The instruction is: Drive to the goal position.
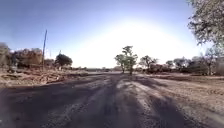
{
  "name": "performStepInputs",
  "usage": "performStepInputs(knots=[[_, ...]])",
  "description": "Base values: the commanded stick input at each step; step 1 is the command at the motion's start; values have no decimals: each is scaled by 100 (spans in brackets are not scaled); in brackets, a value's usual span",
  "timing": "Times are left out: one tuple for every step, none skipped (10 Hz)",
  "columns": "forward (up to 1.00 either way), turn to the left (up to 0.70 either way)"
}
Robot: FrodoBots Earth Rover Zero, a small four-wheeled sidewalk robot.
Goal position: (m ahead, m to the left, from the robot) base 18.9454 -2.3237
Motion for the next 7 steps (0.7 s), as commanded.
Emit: performStepInputs(knots=[[50, 0], [50, 0], [50, 0], [50, 0], [50, 0], [50, 0], [50, 0]])
